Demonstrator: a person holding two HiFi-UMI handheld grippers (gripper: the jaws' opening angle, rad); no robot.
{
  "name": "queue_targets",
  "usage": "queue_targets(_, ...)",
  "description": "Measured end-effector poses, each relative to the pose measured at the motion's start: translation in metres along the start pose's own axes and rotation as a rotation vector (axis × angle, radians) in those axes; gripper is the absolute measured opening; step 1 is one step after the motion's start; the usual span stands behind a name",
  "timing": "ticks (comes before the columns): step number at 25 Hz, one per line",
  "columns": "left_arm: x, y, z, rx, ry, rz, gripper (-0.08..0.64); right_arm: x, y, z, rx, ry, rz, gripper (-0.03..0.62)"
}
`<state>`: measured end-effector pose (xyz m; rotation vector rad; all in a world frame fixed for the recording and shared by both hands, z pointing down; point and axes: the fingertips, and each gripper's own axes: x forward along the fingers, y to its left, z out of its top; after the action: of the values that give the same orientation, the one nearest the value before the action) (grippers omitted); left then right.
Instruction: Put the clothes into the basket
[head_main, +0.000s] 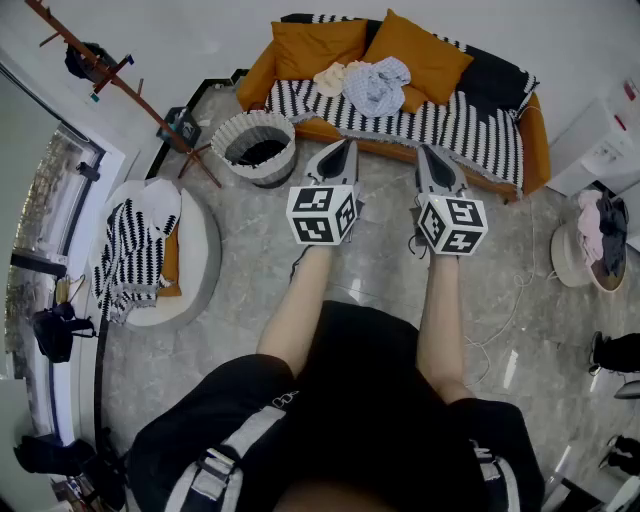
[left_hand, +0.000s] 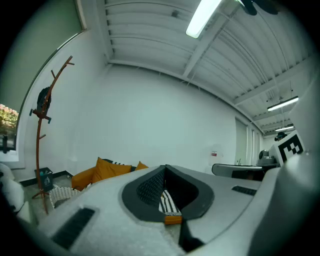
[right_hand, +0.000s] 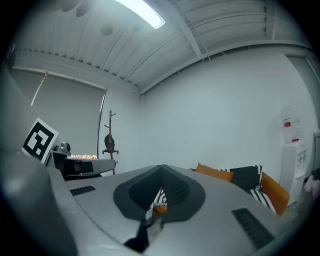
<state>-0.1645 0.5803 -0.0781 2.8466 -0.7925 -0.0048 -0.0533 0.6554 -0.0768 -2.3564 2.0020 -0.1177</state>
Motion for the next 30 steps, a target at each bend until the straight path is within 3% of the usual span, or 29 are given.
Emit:
queue_targets(4,0.004,-0.006,-0.007,-0.003,0.005,0.001,0.009,0.001,-0.013,-0.008,0.048,0.026,0.003,0.012)
queue_targets(11,0.011,0.011,0.002,-0.001,0.007,0.032,0.009,0.013,-0.034,0.003,0.097,-0.013,-0.013,0.012)
queue_targets(20,0.043,0.028,0.009,-0.004,-0.003,0.012,0.009,0.037,-0.048,0.006,0.065,0.009,0.015,0.012)
queue_targets(30,0.112,0.069,-0.022,-0.054,-0.030,-0.007,0.009,0.089,-0.094,-0.032,0.032,0.029,-0.029,0.012)
